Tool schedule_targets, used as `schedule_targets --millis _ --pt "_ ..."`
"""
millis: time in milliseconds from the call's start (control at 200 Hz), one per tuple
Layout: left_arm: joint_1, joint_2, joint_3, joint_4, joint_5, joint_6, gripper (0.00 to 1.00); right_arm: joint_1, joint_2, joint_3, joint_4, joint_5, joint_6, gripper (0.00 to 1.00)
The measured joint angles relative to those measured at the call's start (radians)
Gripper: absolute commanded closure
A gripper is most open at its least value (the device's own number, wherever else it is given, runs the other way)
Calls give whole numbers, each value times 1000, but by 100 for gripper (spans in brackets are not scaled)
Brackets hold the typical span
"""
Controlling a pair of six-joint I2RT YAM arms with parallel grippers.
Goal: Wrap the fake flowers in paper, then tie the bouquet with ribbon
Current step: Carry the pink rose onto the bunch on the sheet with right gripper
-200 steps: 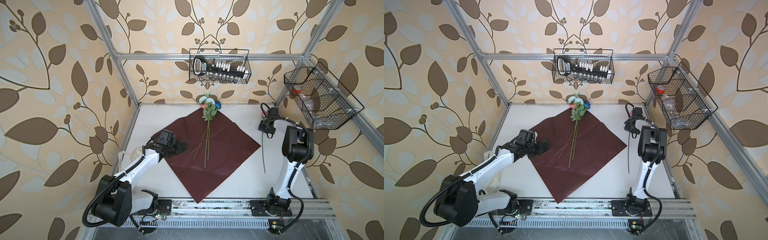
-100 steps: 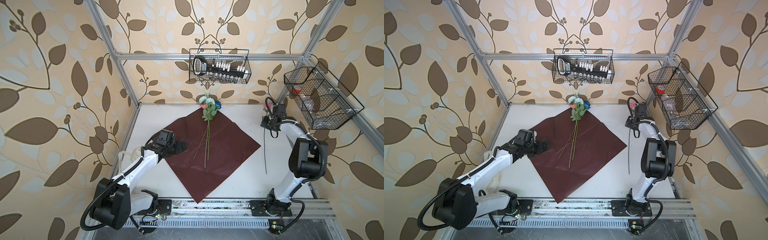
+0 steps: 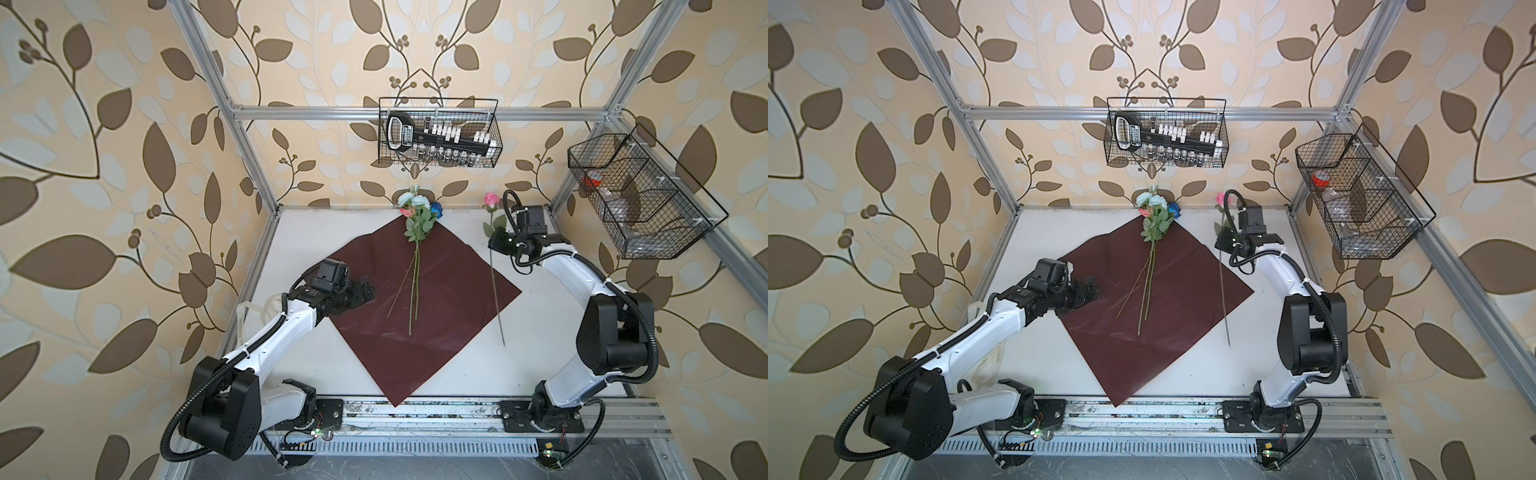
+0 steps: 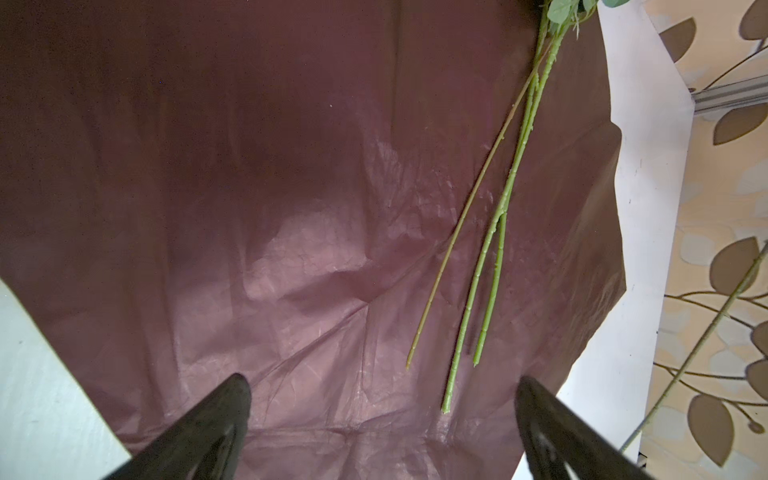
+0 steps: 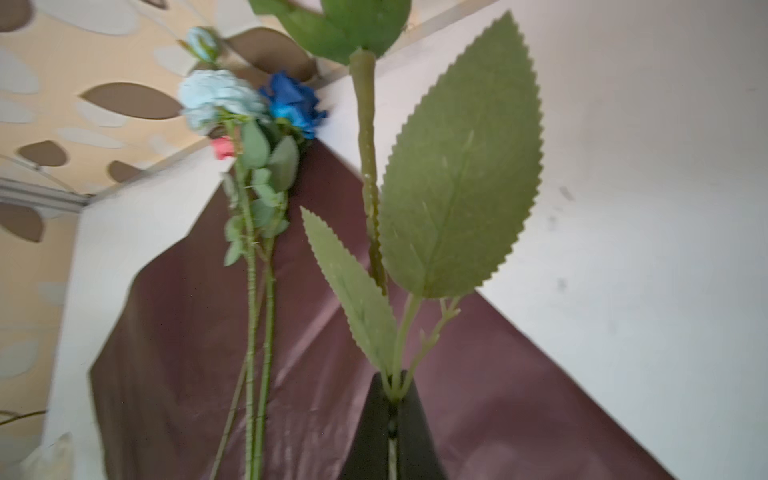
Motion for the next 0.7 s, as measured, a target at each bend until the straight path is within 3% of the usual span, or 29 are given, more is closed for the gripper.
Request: schedule_targets --millis 305,700 --pt "0 -8 -1 -1 2 -2 1 217 141 156 114 -16 189 100" --pt "0 -23 -1 -3 4 -1 1 335 366 410 185 46 358 100"
